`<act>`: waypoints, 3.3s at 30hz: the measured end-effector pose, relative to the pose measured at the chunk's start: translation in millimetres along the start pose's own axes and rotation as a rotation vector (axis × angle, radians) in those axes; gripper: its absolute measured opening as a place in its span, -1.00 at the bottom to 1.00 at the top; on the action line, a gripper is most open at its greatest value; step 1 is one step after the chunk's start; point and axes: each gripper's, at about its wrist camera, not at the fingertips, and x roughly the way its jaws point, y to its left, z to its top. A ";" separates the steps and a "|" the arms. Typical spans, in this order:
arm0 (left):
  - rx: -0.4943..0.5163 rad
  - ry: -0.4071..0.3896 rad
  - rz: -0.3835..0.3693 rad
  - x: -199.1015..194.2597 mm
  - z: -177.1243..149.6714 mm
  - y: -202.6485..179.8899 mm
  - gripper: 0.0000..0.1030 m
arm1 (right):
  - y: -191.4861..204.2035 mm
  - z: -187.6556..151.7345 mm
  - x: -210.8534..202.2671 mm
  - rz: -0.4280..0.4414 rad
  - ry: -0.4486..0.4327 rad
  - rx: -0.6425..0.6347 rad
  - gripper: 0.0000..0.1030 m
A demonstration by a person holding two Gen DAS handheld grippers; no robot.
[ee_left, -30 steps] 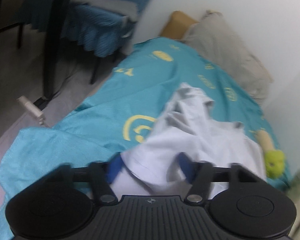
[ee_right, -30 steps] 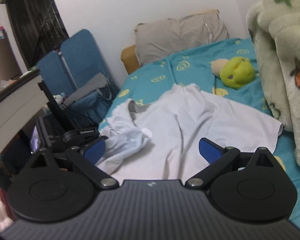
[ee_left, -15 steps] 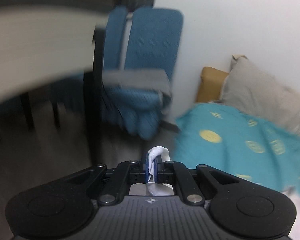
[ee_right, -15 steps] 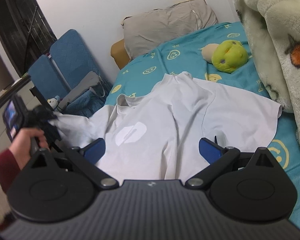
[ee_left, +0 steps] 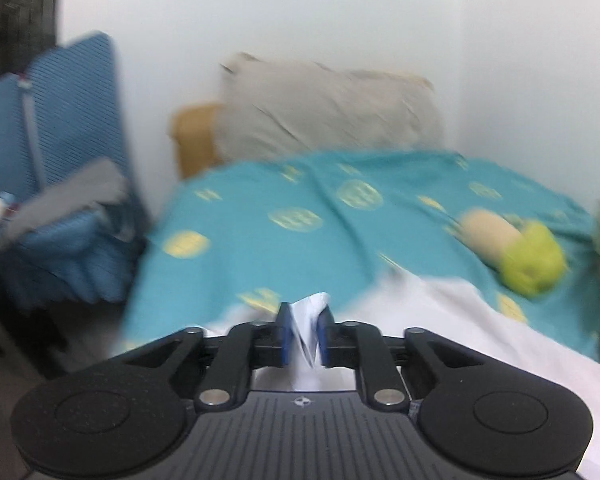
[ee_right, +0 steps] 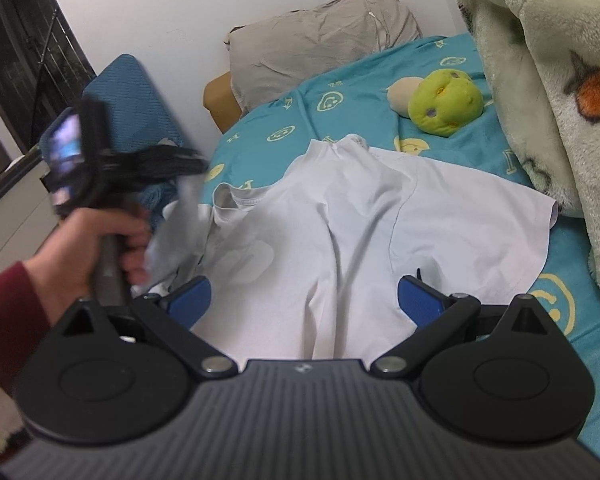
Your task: Fold clothes
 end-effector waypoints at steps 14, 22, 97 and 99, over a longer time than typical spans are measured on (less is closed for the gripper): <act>-0.295 0.245 -0.084 -222.3 -157.0 96.2 0.51 | 2.2 -5.8 -16.2 0.078 -0.005 -0.008 0.97; -0.482 0.476 -0.214 -286.0 -273.8 212.4 0.50 | 22.5 -25.3 -47.9 0.131 0.037 -0.036 0.97; 0.098 0.117 -0.229 -394.1 -182.8 -75.5 0.72 | 25.1 1.8 -85.4 0.129 -0.111 -0.069 0.97; 0.050 0.062 -0.212 -391.3 -172.0 -75.7 0.77 | 24.2 7.7 -92.3 0.126 -0.144 -0.079 0.97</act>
